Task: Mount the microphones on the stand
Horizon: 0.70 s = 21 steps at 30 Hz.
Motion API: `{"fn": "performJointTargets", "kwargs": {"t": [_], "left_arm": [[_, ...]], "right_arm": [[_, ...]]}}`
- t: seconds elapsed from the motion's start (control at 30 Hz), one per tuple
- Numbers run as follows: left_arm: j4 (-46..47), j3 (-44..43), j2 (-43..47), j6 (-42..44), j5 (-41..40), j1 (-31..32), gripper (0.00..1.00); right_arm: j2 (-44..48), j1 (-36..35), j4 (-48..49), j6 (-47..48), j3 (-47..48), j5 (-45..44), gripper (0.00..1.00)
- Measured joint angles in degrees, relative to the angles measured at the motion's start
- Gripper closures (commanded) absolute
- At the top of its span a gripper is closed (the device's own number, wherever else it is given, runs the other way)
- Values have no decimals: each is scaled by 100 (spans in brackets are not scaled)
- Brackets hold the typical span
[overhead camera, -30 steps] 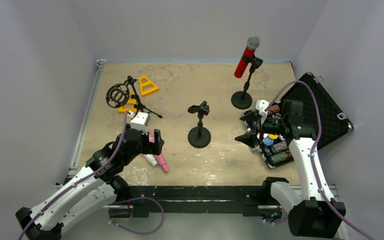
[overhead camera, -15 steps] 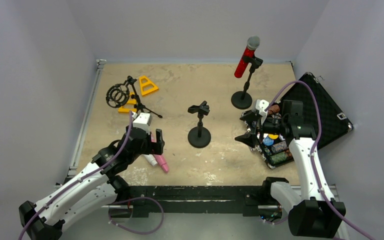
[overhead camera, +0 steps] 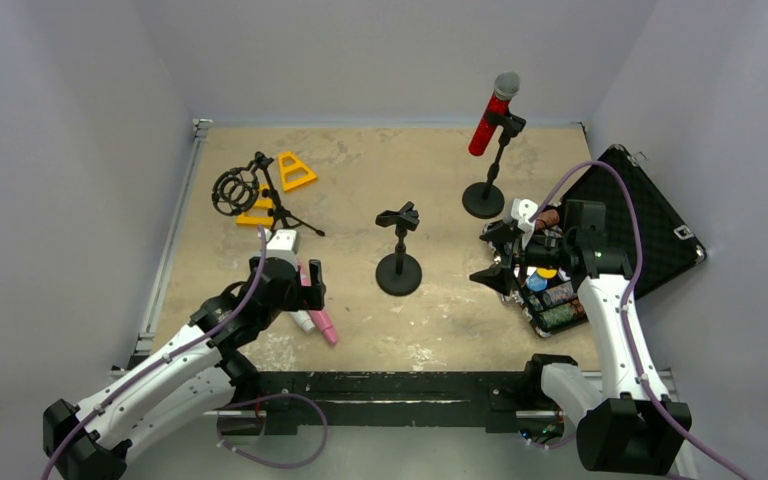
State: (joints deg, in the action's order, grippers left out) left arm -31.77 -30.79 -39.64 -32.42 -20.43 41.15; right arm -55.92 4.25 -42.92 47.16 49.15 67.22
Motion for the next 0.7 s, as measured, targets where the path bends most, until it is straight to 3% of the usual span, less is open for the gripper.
{"fn": "performJointTargets", "kwargs": {"t": [0.7], "left_arm": [[83,164,-203,-153,-232,-26,2]], "right_arm": [[-33,0,0,2,2,-2,1]]}}
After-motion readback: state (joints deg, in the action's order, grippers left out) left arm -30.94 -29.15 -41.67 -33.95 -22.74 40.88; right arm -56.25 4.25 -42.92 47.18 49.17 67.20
